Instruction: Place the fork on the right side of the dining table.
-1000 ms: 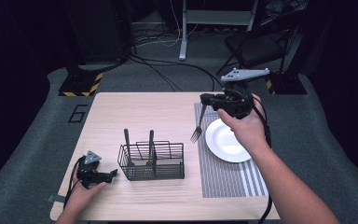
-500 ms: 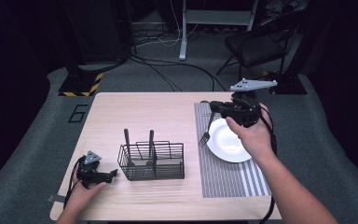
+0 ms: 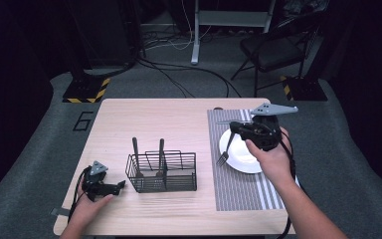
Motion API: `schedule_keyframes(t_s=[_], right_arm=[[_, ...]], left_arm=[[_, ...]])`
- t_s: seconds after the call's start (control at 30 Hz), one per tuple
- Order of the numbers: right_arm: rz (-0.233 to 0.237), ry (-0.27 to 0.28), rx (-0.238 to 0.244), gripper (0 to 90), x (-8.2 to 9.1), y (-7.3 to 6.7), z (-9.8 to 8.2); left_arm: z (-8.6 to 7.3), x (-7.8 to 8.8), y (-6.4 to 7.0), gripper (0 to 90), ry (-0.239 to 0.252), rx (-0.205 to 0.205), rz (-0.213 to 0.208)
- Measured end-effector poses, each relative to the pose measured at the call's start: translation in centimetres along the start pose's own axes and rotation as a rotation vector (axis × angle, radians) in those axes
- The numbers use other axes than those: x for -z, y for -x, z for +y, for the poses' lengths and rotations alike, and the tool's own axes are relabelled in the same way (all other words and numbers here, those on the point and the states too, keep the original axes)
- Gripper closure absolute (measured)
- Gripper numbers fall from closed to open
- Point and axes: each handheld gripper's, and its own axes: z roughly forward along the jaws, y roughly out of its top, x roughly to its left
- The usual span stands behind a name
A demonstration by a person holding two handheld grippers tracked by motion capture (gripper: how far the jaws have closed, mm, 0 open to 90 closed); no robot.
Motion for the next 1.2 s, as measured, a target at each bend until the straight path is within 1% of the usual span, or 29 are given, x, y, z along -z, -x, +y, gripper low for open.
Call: schedule_keyframes(t_s=[0.2, 0.23, 0.3, 0.37, 0.4, 0.5, 0.53, 0.67, 0.8, 0.83, 0.97, 1.1, 1.2], right_arm=[[-0.025, -0.011, -0.020, 86.8, -0.1, 0.5, -2.0], [-0.025, -0.011, -0.020, 86.8, -0.1, 0.5, -2.0], [-0.037, -0.019, -0.022, 86.8, -0.2, 0.6, -2.8], [-0.044, -0.020, -0.019, 86.8, -0.3, 0.6, -3.1], [-0.053, -0.020, -0.020, 86.8, -0.3, 0.6, -3.6], [-0.057, -0.023, -0.025, 86.8, -0.4, 0.6, -4.1], [-0.061, -0.029, -0.023, 86.8, -0.6, 0.6, -4.6], [-0.074, -0.044, -0.012, 86.8, -1.1, 0.4, -5.6], [-0.080, -0.051, -0.018, 86.8, -1.5, 0.5, -6.4], [-0.083, -0.051, -0.028, 86.8, -1.7, 0.6, -6.8], [-0.082, -0.053, -0.048, 86.8, -2.0, 0.9, -7.3], [-0.089, -0.055, -0.054, 86.7, -2.2, 1.0, -7.5], [-0.100, -0.051, -0.076, 86.7, -2.2, 1.3, -8.0]], left_arm=[[0.0, 0.0, 0.0, 0.1, 0.000, 0.000, 0.000], [0.0, 0.0, 0.0, 0.2, 0.000, 0.000, 0.000], [0.0, 0.0, 0.0, 0.2, 0.000, 0.000, 0.000], [0.0, 0.0, 0.0, 0.2, -0.001, -0.001, 0.000], [0.0, 0.0, 0.0, 0.1, 0.000, 0.000, 0.000], [0.0, 0.0, 0.0, 0.1, 0.000, -0.001, 0.000], [0.0, 0.0, 0.0, 0.1, -0.001, -0.001, 0.000], [0.0, 0.0, 0.0, 0.2, 0.000, 0.000, 0.000], [0.0, 0.0, 0.0, 0.1, 0.000, -0.001, 0.000], [0.0, 0.0, 0.0, 0.2, 0.000, 0.000, 0.000], [0.0, 0.0, 0.0, 0.2, 0.000, -0.001, 0.000], [0.0, 0.0, 0.0, 0.1, 0.000, -0.001, 0.000], [0.0, 0.0, 0.0, 0.1, 0.000, -0.001, 0.000]])
